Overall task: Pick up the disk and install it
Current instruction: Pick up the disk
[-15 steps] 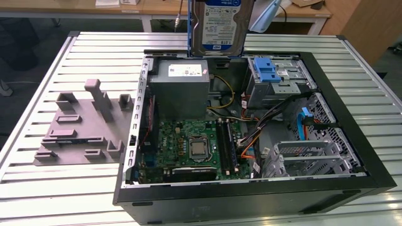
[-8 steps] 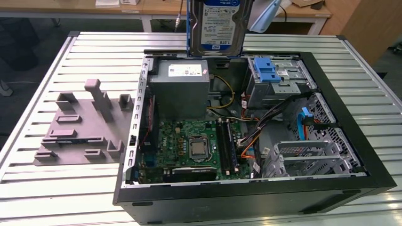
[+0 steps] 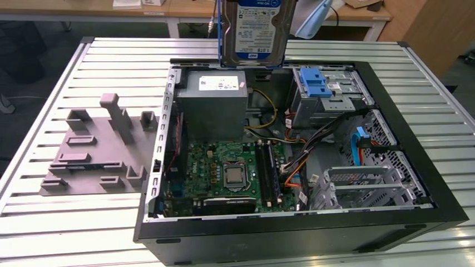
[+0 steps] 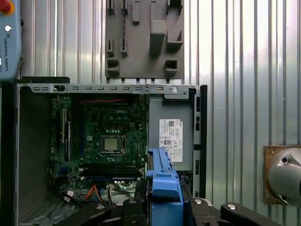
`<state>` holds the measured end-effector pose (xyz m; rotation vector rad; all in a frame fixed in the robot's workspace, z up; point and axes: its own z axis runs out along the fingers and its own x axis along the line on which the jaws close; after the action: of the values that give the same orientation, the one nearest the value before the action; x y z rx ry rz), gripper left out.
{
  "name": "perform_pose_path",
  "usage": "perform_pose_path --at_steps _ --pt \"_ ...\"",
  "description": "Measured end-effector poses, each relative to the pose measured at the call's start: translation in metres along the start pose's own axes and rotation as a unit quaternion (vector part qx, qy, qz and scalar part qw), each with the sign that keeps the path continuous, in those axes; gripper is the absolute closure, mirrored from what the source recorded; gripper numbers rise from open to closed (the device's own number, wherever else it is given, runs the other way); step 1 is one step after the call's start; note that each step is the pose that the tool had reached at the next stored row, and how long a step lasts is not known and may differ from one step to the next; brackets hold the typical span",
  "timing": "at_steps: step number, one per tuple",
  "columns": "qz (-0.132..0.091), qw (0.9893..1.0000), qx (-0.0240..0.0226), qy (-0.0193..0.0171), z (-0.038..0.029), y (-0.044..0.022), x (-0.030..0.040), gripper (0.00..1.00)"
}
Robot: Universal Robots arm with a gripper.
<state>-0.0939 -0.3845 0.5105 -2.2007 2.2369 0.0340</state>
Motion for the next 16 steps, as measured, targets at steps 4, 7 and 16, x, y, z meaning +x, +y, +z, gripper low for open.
perform_pose_path --at_steps 4,7,16 --pt "0.0 1.0 0.0 0.0 0.0 0.0001 0.0 0.64" --pt "0.0 1.0 0.0 0.0 0.0 0.0001 0.0 0.64" --pt "0.0 1.0 0.0 0.0 0.0001 0.005 0.0001 0.64"
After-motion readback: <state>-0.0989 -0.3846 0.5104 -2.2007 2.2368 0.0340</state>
